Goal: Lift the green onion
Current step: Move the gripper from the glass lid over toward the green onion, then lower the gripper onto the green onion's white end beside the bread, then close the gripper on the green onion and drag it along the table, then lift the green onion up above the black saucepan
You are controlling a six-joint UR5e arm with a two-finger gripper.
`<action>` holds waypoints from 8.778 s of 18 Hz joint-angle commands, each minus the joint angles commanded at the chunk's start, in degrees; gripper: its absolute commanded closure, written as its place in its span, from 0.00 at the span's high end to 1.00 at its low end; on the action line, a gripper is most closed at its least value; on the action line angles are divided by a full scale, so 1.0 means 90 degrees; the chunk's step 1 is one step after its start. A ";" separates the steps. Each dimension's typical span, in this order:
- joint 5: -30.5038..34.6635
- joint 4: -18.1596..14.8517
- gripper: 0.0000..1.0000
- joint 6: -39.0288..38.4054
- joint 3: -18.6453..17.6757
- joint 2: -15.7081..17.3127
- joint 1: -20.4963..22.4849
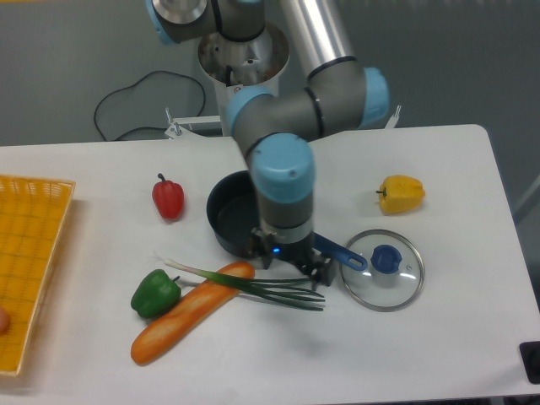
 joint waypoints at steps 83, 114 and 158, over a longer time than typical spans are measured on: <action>0.0029 0.0108 0.48 0.1934 -0.1201 -0.0303 -0.1407; -0.0243 0.0039 0.05 0.1485 -0.0098 -0.0049 -0.1056; -0.1562 -0.1952 0.00 0.1289 0.0264 0.1699 0.0243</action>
